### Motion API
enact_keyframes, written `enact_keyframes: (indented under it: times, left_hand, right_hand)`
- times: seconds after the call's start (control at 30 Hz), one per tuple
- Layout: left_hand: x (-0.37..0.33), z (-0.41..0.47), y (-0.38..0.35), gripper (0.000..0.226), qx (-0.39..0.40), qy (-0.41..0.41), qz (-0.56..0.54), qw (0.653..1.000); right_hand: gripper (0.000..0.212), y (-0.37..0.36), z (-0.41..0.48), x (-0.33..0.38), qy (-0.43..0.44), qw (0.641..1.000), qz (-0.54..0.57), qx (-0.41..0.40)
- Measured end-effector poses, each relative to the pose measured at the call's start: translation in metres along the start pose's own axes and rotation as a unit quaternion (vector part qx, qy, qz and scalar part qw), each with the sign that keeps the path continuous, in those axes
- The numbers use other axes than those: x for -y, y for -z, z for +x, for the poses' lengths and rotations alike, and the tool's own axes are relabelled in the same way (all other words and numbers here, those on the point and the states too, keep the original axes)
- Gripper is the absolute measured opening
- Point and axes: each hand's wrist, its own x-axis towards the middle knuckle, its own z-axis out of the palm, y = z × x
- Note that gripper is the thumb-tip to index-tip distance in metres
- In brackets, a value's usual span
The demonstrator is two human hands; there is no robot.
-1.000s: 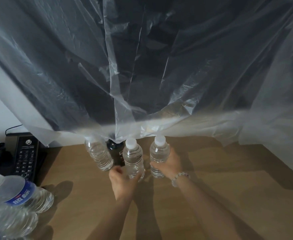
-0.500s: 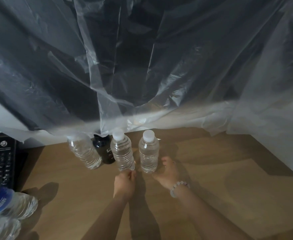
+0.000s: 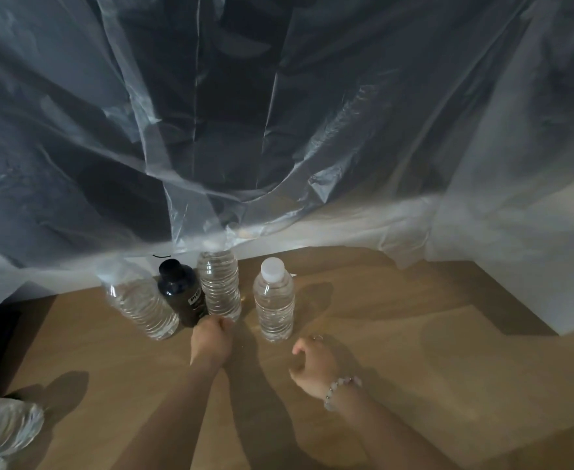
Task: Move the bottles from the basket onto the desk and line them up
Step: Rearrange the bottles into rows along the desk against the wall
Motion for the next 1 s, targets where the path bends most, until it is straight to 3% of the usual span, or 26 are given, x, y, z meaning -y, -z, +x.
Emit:
enact_keyframes:
  times: [0.1, 0.17, 0.27, 0.33, 0.4, 1.0]
  left_hand:
    - [0.004, -0.005, 0.000, 0.026, -0.001, -0.022, -0.003, 1.000]
    - [0.012, -0.017, 0.000, 0.028, -0.012, -0.031, 0.054, 0.998]
    - [0.040, -0.048, -0.002, 0.070, 0.000, 0.039, 0.181, 0.983]
    - [0.063, -0.067, -0.003, 0.100, 0.027, 0.104, 0.177, 0.978]
    - [0.080, -0.081, -0.006, 0.114, 0.048, 0.138, 0.165, 0.975]
    - [0.089, -0.082, -0.007, 0.119, 0.103, 0.138, 0.227, 0.959]
  right_hand:
    - [0.031, -0.001, -0.002, 0.001, 0.023, 0.998, -0.056, -0.005]
    - [0.032, -0.003, -0.002, 0.002, 0.042, 0.997, -0.069, 0.005]
    - [0.034, -0.006, 0.002, 0.005, 0.077, 0.993, -0.094, 0.008]
    - [0.037, -0.008, 0.005, 0.010, 0.087, 0.991, -0.101, 0.017]
    - [0.040, -0.010, 0.010, 0.013, 0.103, 0.988, -0.111, 0.017]
    - [0.037, -0.007, 0.057, 0.041, 0.125, 0.973, -0.192, 0.027]
